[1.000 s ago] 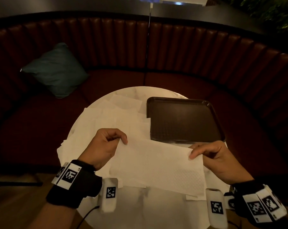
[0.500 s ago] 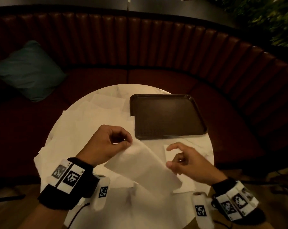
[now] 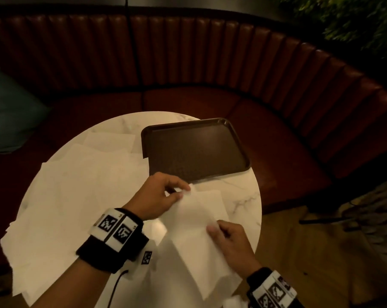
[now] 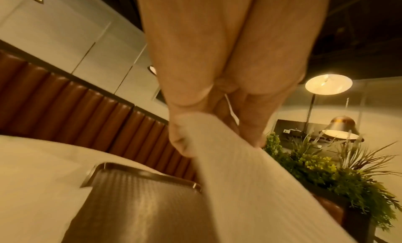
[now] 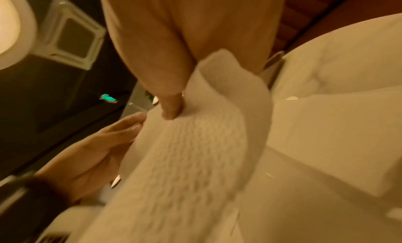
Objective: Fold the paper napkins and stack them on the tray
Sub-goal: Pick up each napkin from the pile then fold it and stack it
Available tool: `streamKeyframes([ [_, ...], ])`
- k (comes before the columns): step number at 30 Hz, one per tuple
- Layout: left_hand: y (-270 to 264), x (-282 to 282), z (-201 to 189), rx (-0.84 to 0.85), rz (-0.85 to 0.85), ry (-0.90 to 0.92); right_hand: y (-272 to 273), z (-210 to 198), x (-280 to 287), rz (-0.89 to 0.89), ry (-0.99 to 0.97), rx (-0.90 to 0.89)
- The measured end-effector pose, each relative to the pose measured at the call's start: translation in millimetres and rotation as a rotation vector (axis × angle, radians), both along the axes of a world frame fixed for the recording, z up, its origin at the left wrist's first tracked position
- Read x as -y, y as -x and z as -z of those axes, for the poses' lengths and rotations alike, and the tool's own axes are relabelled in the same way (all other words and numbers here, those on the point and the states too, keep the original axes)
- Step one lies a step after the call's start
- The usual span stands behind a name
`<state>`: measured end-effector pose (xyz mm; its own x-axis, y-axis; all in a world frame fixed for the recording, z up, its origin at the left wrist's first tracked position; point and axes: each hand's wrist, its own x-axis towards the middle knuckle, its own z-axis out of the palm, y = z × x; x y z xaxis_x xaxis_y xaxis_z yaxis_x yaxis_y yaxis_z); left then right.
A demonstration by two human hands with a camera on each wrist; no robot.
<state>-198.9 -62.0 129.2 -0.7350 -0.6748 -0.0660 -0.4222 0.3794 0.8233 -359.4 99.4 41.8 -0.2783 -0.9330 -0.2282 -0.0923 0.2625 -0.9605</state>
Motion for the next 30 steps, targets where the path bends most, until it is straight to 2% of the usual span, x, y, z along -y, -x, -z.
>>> streamKeyframes([
  [3,1.7,-5.1,21.0,-0.013,-0.149,-0.037,33.4,20.7,11.4,0.139,-0.121,0.172],
  [5,-15.0,-13.8,33.4,0.002,-0.241,-0.094,51.1,37.7,24.4,0.251,-0.181,0.188],
  [9,-73.9,-36.4,60.4,0.096,-0.377,-0.231,68.5,73.7,47.0,0.280,-0.326,-0.185],
  [12,-113.0,-53.5,70.3,0.129,-0.523,-0.304,69.7,91.5,51.9,0.208,-0.442,-0.348],
  [16,-146.8,-70.4,79.2,0.160,-0.658,-0.351,68.4,94.1,54.5,0.188,-0.459,-0.373],
  [22,-170.9,-76.7,83.7,0.103,-0.779,-0.389,70.4,82.7,47.8,0.172,-0.401,-0.330],
  [26,-186.3,-80.9,84.8,0.091,-0.811,-0.395,66.3,89.7,45.3,0.042,-0.506,-0.493],
  [30,-201.7,-77.8,78.6,0.064,-0.811,-0.402,59.5,96.6,50.1,0.055,-0.559,-0.619],
])
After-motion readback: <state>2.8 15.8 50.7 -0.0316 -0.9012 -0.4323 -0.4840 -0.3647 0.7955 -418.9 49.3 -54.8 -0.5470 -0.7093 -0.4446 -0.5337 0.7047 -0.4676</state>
